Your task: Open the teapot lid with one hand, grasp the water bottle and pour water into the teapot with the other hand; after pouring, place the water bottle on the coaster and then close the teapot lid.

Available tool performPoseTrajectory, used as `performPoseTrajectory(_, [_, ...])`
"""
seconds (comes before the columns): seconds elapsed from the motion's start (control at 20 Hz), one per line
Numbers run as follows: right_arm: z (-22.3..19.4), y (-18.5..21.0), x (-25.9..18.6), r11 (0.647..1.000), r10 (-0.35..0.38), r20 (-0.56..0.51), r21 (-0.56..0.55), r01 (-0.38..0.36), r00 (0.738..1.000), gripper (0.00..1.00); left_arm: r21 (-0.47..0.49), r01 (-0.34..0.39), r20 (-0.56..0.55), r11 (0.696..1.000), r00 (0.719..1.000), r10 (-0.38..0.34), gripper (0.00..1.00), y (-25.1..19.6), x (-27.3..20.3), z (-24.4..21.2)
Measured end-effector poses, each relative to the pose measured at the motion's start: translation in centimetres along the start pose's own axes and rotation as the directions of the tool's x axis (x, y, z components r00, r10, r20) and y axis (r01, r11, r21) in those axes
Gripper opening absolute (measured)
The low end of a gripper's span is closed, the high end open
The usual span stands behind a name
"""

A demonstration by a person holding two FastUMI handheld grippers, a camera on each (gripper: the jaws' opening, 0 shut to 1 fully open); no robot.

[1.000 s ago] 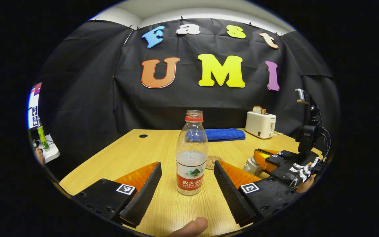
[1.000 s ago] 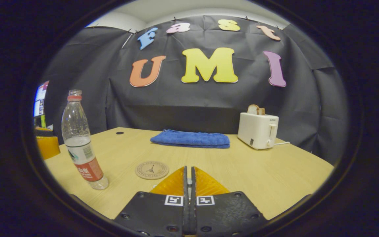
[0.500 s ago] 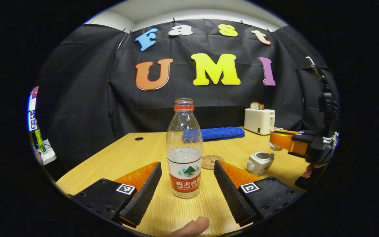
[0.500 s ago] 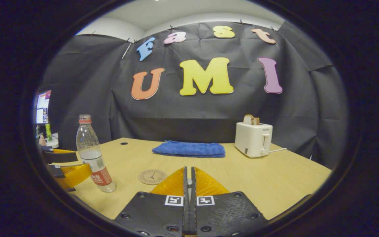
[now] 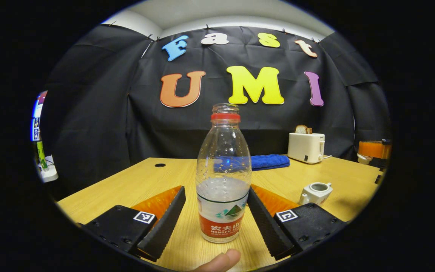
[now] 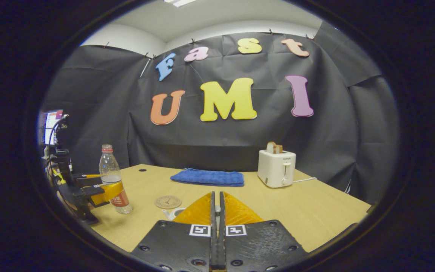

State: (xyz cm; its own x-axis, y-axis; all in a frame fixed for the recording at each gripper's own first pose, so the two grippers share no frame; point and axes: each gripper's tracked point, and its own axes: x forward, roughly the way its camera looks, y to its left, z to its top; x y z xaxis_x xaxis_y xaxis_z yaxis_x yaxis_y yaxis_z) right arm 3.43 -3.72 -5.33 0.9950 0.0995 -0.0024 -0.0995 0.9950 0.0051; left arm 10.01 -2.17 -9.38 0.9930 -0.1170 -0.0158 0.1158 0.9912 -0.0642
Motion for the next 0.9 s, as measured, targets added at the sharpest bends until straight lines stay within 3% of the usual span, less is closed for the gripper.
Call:
performPoseTrajectory(0.1, [-0.2, -0.5, -0.6, 1.000, -0.003, 0.000, 0.009, 0.003, 1.000, 0.00, 0.017, 0.028, 0.023, 0.999, 0.999, -0.028, 1.00, -0.8, 0.0, 0.4])
performPoseTrajectory(0.2, [-0.5, -0.7, -0.9, 1.000, 0.001, -0.001, 0.023, -0.001, 1.000, 0.00, 0.042, 0.042, 0.022, 0.998, 0.999, -0.043, 0.91, -1.3, -0.1, 0.2])
performPoseTrajectory(0.25, [-0.6, -0.9, -0.9, 1.000, -0.003, -0.006, 0.023, 0.003, 1.000, 0.00, 0.046, 0.033, 0.018, 0.998, 0.999, -0.034, 0.79, -1.1, -0.6, 0.3])
performPoseTrajectory(0.4, [-1.6, -1.9, -1.1, 1.000, -0.022, -0.028, 0.021, 0.023, 0.999, 0.00, 0.058, 0.018, 0.008, 0.998, 1.000, -0.018, 0.77, -1.6, -0.8, 1.0])
performPoseTrajectory(0.55, [-2.2, -3.6, -1.3, 0.997, -0.054, -0.038, 0.044, 0.056, 0.998, 0.00, 0.133, 0.000, -0.016, 0.991, 1.000, 0.002, 0.76, -2.0, -1.2, 1.8])
performPoseTrajectory(0.8, [-3.3, -5.8, -1.5, 0.993, -0.079, -0.061, 0.084, 0.084, 0.995, 0.00, 0.316, -0.023, -0.077, 0.949, 0.996, 0.050, 0.76, -2.2, -0.9, 1.3])
performPoseTrajectory(0.9, [-3.7, -6.5, -1.5, 0.991, -0.082, -0.075, 0.097, 0.089, 0.994, 0.00, 0.409, -0.036, -0.098, 0.912, 0.992, 0.083, 0.75, -2.0, -0.6, 1.0])
